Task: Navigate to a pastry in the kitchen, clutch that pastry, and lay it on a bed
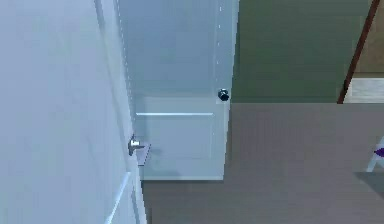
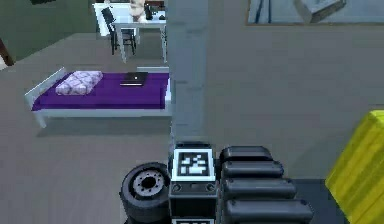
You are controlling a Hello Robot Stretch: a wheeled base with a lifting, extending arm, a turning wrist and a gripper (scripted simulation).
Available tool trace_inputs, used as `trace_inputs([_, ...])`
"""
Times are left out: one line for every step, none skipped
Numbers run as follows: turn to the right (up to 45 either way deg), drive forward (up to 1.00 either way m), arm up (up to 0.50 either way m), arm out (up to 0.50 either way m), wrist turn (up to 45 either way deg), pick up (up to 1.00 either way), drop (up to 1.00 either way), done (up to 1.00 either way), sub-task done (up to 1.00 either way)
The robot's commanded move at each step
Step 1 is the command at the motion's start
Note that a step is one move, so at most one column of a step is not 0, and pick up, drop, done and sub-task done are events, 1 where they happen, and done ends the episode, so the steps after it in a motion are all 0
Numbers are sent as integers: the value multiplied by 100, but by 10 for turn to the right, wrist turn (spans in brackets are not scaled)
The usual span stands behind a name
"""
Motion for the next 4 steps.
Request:
trace_inputs([60, 0, 0, 0, 0, 0, 0, 0, 0])
trace_inputs([0, 25, 0, 0, 0, 0, 0, 0, 0])
trace_inputs([450, 0, 0, 0, 0, 0, 0, 0, 0])
trace_inputs([0, 75, 0, 0, 0, 0, 0, 0, 0])
